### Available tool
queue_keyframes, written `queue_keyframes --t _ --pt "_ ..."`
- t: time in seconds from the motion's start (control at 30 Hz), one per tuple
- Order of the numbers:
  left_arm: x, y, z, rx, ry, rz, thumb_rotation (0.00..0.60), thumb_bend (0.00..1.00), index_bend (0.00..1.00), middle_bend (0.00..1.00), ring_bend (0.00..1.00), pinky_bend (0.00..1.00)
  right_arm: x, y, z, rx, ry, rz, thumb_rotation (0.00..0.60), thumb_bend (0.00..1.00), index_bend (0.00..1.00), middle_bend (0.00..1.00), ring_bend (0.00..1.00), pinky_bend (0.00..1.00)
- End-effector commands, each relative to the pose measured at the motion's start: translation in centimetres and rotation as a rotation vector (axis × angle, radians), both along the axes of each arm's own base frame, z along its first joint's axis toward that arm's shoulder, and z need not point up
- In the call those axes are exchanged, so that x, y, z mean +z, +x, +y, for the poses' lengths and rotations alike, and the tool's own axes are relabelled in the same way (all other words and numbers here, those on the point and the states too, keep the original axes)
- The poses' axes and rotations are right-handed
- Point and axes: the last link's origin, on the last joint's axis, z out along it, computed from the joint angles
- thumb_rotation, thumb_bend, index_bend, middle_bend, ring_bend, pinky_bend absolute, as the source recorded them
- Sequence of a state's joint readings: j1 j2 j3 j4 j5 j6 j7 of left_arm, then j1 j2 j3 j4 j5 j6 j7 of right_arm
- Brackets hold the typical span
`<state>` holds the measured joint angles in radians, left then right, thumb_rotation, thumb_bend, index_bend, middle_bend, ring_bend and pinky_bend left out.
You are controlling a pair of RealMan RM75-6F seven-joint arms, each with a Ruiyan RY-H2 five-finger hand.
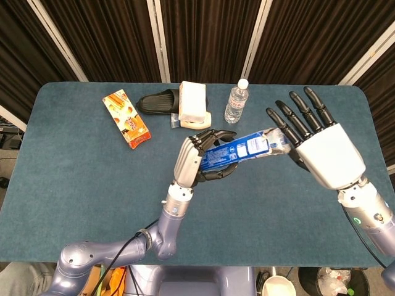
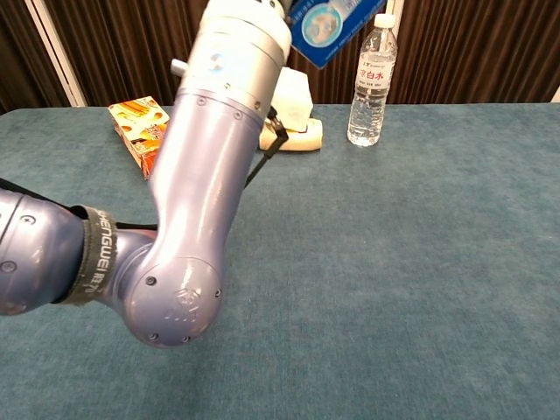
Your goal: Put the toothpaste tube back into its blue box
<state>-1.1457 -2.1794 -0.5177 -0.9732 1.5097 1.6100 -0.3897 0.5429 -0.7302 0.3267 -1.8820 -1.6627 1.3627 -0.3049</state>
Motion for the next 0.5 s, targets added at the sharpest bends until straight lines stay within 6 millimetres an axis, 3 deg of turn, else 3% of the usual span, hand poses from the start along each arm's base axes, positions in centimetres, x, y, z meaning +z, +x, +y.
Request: queue_keyframes --t 0.03,0.5 --pt "0.7 -0.6 0.0 -0.005 0.013 -0.03 0.6 0.44 0.28 0.43 0.43 0.54 0.1 -0.5 -0.1 -0.011 -0.012 -0.011 0.589 0.16 0.0 0.17 0.0 0.0" --pt "2.6 -5.9 -0.5 -0.001 0.04 -0.027 0.6 0.44 0.28 0.44 0.43 0.54 1.6 -3.6 -1.8 -0.148 -0.104 -0.116 0.6 0.16 0.0 0.17 0.0 0.0"
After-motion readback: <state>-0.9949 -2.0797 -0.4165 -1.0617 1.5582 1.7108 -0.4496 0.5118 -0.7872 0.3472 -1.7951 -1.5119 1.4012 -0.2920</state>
